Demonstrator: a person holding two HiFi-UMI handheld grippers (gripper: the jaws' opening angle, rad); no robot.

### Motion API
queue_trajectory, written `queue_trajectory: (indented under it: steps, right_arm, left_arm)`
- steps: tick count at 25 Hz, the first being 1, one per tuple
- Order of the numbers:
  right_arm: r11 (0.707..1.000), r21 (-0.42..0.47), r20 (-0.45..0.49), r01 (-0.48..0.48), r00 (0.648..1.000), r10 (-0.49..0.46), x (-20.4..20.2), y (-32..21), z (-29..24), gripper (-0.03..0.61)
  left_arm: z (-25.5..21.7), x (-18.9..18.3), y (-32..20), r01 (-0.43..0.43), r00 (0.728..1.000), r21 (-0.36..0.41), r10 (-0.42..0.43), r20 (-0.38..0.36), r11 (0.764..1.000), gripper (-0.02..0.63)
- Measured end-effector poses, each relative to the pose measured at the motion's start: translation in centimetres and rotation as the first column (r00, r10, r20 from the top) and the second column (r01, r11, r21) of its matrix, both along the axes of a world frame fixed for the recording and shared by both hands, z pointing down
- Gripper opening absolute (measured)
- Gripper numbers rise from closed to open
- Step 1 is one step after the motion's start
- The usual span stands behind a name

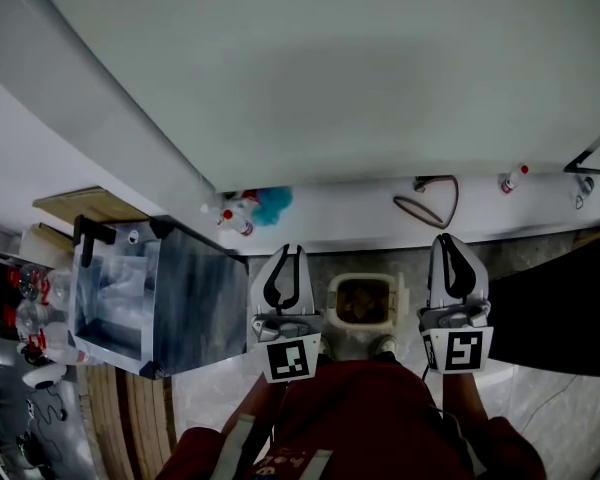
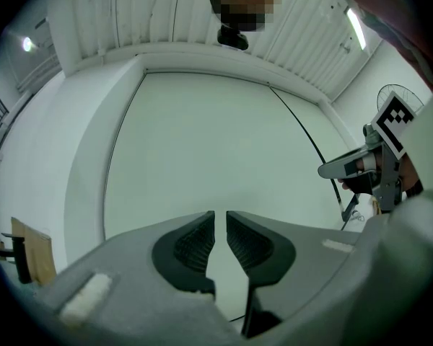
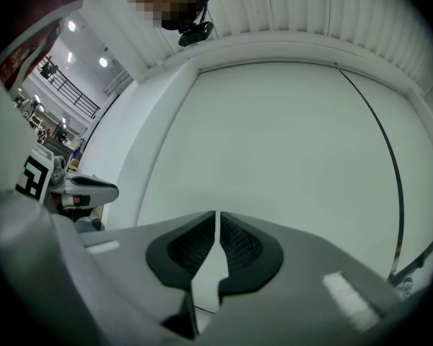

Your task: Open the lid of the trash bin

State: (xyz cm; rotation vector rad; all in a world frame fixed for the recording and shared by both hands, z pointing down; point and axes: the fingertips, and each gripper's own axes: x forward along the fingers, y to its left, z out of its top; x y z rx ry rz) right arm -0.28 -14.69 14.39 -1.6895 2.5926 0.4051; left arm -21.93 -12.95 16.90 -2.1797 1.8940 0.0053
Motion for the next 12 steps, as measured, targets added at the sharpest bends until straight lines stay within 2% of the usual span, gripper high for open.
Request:
queue_trajectory:
  steps: [4, 9, 12]
  right_arm:
    - [1.000, 0.011, -0.007, 0.003, 1.000, -0.003, -0.1, 0.1, -0.1, 0.020]
    - [1.000, -0.026, -0.035, -0.010, 0.999, 0.009, 0.1, 0.5, 0.8, 0.020]
    - [0.999, -0.036, -0.038, -0.024, 0.999, 0.023, 0.5, 0.6, 1.1, 0.018]
  left_arm:
    - [0.0, 0.0, 0.2, 0.004, 1.000, -0.008, -0.004, -0.015, 1.000, 0.057]
    - [0.1, -0.2, 0.3, 0.001, 0.998, -0.018, -0.002, -0.061, 1.000, 0.057]
    - [0.5, 0.0, 0.5, 0.003, 0.998, -0.026, -0.004, -0.062, 1.000, 0.041]
